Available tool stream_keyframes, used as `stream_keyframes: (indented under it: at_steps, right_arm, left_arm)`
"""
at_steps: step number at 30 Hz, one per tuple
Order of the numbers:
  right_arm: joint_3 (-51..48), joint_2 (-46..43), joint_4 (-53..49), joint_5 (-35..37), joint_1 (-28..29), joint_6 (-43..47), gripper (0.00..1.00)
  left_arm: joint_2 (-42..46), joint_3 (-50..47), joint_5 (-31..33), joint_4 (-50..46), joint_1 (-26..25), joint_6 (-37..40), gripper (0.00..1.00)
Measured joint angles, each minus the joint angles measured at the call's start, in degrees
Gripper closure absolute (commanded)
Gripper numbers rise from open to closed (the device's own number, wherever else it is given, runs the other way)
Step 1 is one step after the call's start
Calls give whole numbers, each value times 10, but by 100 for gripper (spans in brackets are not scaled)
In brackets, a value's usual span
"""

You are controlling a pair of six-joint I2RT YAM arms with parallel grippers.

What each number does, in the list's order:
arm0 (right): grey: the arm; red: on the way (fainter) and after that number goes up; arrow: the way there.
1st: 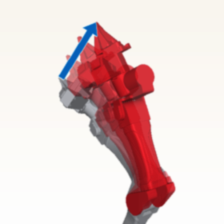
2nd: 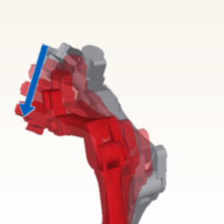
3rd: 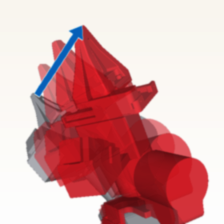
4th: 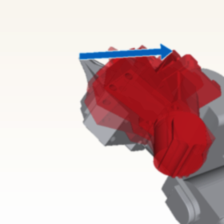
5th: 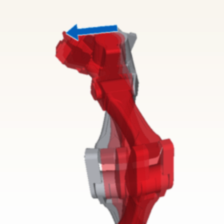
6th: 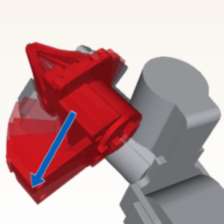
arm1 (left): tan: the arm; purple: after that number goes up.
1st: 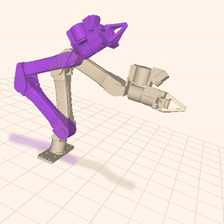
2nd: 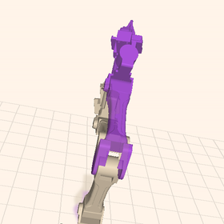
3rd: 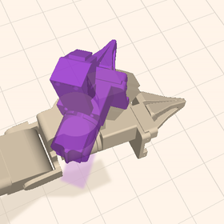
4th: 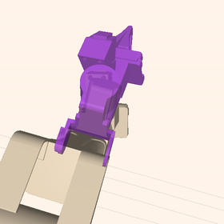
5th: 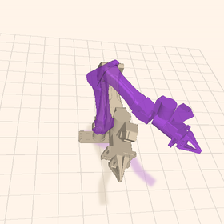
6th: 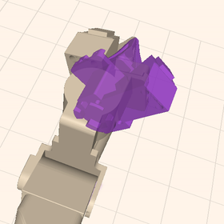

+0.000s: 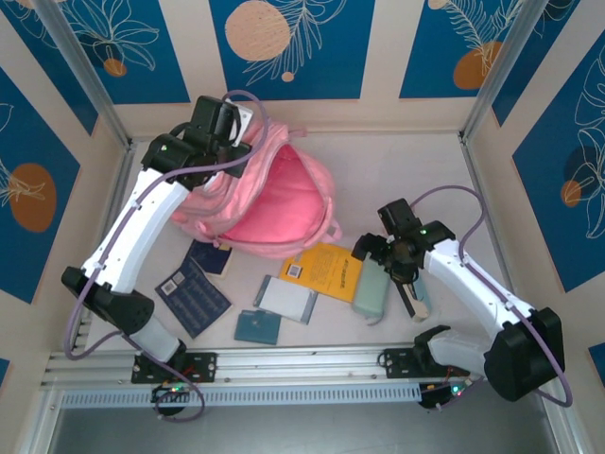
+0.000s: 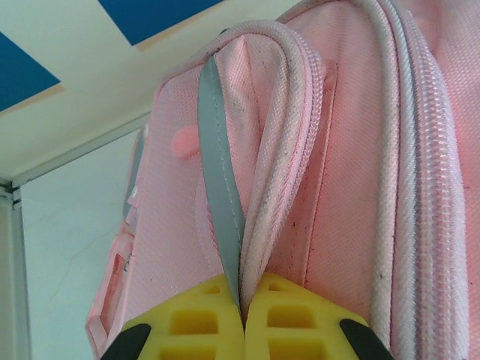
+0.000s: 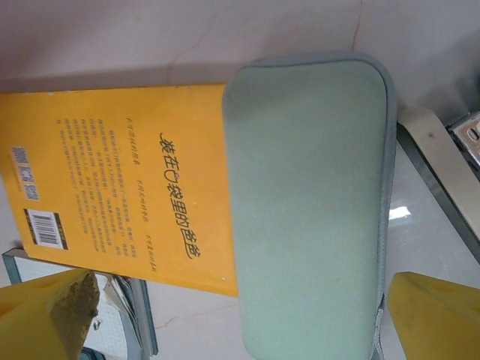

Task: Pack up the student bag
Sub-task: Open the student bag at the center of the table, then pick up the pencil case from the bottom-right of the table.

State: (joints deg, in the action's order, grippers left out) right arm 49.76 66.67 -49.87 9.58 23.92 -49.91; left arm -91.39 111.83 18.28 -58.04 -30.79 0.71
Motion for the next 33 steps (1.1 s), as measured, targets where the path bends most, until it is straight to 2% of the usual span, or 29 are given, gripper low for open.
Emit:
stream_keyframes:
  at_steps: [9, 15, 19, 23, 27, 30, 33]
  right_arm:
    - [-31, 52, -3, 20, 12, -42, 1]
    - [-52, 71, 8, 24, 13, -52, 1]
    - [-58, 87, 30, 20, 13, -52, 1]
    - [-68, 105, 58, 12, 13, -52, 2]
    - [-76, 117, 79, 5, 16, -54, 18]
    - [-79, 117, 82, 5, 16, -53, 31]
    - [-79, 107, 80, 12, 16, -56, 35]
  left_arm:
    - [58, -11, 121, -14, -45, 12, 100]
    - [88, -42, 143, -24, -61, -5, 100]
    - [110, -117, 111, -22, -66, -49, 100]
    - [122, -218, 30, 5, -66, -114, 100]
    - [122, -269, -47, 42, -69, -170, 100]
    - [122, -278, -70, 68, -70, -200, 100]
    - [122, -287, -78, 87, -69, -218, 100]
